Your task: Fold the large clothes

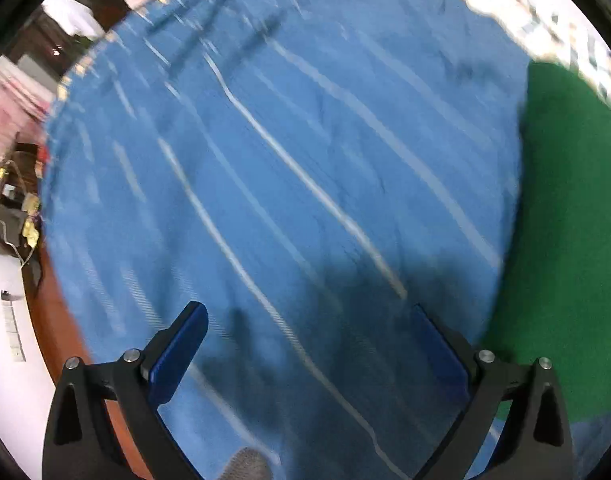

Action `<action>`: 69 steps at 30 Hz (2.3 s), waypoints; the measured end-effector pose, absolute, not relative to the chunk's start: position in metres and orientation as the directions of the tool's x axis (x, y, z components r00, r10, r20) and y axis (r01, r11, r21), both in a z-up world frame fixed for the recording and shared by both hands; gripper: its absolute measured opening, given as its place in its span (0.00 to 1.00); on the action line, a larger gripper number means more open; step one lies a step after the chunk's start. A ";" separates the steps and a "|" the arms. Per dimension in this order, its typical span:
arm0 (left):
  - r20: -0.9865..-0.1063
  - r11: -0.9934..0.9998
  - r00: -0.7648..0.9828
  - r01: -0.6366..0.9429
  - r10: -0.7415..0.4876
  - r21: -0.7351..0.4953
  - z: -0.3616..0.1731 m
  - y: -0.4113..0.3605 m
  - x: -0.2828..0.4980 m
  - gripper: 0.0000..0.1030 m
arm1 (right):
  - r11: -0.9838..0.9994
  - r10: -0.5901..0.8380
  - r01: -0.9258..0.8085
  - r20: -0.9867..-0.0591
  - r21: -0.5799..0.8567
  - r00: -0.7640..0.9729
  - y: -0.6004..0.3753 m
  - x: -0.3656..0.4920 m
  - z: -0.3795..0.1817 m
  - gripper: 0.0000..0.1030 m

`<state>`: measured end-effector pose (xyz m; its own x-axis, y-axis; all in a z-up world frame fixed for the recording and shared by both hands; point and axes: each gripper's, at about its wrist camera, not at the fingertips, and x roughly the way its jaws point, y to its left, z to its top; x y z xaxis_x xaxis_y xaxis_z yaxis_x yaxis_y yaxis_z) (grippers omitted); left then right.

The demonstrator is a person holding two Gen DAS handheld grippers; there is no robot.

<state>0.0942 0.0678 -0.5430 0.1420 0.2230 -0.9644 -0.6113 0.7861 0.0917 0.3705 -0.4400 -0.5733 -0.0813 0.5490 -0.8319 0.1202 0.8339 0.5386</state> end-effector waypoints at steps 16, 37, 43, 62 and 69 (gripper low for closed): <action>-0.947 0.891 0.231 -0.442 0.226 0.105 -0.493 -0.025 0.151 1.00 | 0.893 0.450 0.046 -0.890 0.448 -0.075 -0.443 0.278 -0.560 0.00; -0.932 0.906 0.255 -0.400 0.256 0.139 -0.478 -0.040 0.158 1.00 | 0.903 0.413 0.085 -0.906 0.420 0.090 -0.477 0.266 -0.508 0.02; -0.954 0.915 0.174 -0.366 0.245 0.169 -0.511 -0.040 0.167 1.00 | 0.904 0.410 0.190 -0.904 0.384 -0.122 -0.497 0.274 -0.587 0.03; -0.916 0.933 0.300 -0.318 0.266 0.167 -0.513 0.000 0.313 1.00 | 0.770 0.634 0.006 -0.764 0.638 -0.117 -0.425 0.441 -0.608 0.03; -0.929 0.953 0.336 -0.297 0.155 0.052 -0.514 -0.002 0.321 1.00 | 0.866 0.494 0.052 -0.867 0.497 0.062 -0.451 0.449 -0.582 0.02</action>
